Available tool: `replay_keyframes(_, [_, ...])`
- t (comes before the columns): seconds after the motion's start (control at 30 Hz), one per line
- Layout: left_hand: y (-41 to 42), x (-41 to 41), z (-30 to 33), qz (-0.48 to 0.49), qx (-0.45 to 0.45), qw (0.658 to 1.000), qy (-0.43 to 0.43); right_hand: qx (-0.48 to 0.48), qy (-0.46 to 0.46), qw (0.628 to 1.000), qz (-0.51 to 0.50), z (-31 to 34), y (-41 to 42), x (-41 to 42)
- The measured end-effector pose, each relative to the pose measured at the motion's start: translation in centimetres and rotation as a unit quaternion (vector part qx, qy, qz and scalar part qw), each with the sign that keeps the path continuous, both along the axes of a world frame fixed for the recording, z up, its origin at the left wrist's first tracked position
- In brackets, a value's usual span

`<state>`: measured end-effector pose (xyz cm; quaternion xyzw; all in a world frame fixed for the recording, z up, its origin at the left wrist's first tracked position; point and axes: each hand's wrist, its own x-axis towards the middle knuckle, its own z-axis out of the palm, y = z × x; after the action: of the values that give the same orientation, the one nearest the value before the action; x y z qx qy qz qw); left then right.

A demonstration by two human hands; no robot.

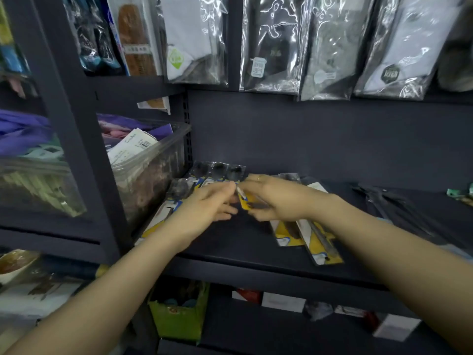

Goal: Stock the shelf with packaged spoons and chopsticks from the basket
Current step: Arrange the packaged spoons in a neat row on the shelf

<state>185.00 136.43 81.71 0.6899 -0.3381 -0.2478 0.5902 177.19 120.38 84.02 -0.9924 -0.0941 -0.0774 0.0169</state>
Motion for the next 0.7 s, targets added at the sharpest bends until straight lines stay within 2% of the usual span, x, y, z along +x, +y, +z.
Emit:
replay_keyframes(0.07, [0.0,0.1,0.4,-0.045,-0.006,0.989,0.142,0.051,-0.035,0.998,0.033,0.6,1.0,-0.2])
replay_keyframes(0.13, [0.3,0.5,0.5,-0.08,-0.01,0.965,0.248,0.099,-0.069,0.991,0.061,1.8,2.0,-0.8])
replay_keyframes(0.17, [0.4,0.6,0.6,-0.095,-0.016,0.954,0.284,0.107,-0.084,0.988,0.077,2.4,2.6,-1.1])
replay_keyframes(0.23, [0.7,0.8,0.9,-0.121,-0.049,0.944,0.304,0.077,-0.096,0.986,0.11,3.1,4.0,-1.7])
replay_keyframes(0.37, [1.1,0.5,1.9,-0.113,-0.083,0.957,0.252,-0.076,-0.169,0.966,0.181,1.2,5.6,-1.4])
replay_keyframes(0.43, [1.4,0.6,1.7,-0.062,-0.07,0.978,0.184,-0.086,-0.154,0.962,0.206,0.0,5.4,-1.2])
replay_keyframes(0.5, [1.8,1.0,1.3,-0.021,-0.071,0.988,0.133,-0.037,-0.114,0.974,0.194,-0.3,4.4,-1.1])
replay_keyframes(0.57, [2.7,1.4,0.5,0.022,-0.044,0.996,0.072,0.07,-0.119,0.982,0.128,-0.3,3.2,-0.6])
replay_keyframes(0.63, [3.8,1.4,-0.5,0.064,0.01,0.998,-0.011,0.171,-0.164,0.971,0.013,-0.2,1.9,0.8])
replay_keyframes(0.7, [4.7,1.0,-1.4,0.071,0.04,0.994,-0.069,0.284,-0.139,0.943,-0.106,-0.3,1.6,2.5])
